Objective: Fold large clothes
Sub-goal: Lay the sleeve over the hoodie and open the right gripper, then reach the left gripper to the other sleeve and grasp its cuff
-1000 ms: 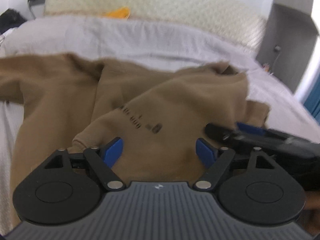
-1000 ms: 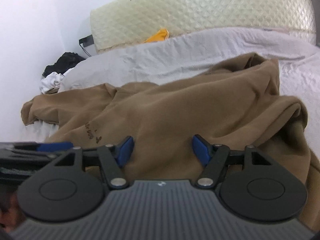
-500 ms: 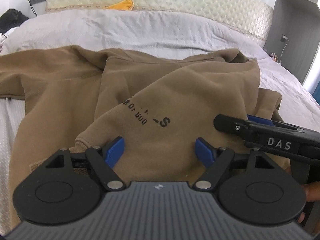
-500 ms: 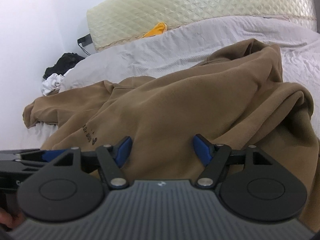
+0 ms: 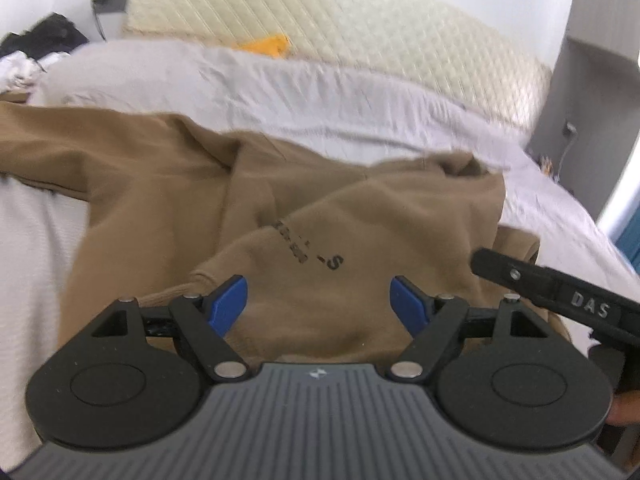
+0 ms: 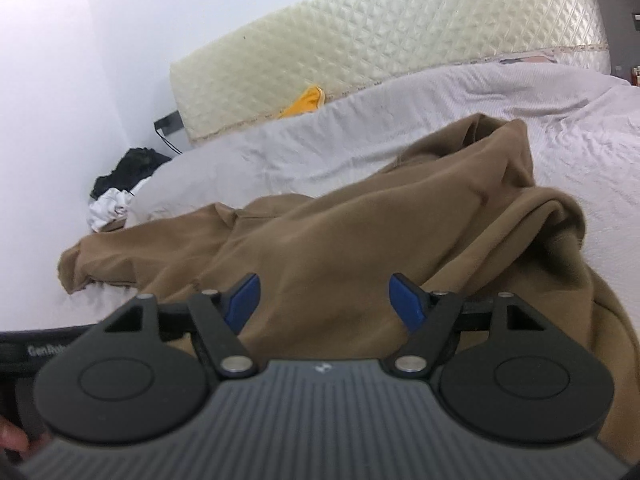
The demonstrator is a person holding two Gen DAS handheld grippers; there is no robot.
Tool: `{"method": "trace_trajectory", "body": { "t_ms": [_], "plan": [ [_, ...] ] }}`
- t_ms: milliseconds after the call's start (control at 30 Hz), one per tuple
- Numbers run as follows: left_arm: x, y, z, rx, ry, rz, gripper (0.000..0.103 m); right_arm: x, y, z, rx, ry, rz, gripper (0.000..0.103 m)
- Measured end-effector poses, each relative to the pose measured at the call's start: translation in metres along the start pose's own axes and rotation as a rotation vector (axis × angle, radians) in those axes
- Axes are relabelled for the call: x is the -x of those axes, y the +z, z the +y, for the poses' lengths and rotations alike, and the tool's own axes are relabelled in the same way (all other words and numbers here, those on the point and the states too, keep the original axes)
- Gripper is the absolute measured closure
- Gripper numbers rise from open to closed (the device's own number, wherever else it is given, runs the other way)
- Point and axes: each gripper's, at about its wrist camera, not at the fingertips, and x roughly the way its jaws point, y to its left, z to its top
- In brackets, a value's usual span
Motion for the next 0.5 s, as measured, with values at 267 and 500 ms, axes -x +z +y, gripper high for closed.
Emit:
{"method": "trace_trajectory", "body": {
  "t_ms": [267, 500],
  "plan": [
    [0.07, -0.001, -0.003, 0.002, 0.024, -0.104, 0.021, 0.05, 0.004, 0.014, 0.019, -0.007, -0.041, 0.03],
    [0.115, -0.005, 0.018, 0.059, 0.111, -0.15, 0.021, 0.079, -0.006, 0.019, -0.03, 0.022, -0.051, 0.03]
  ]
}}
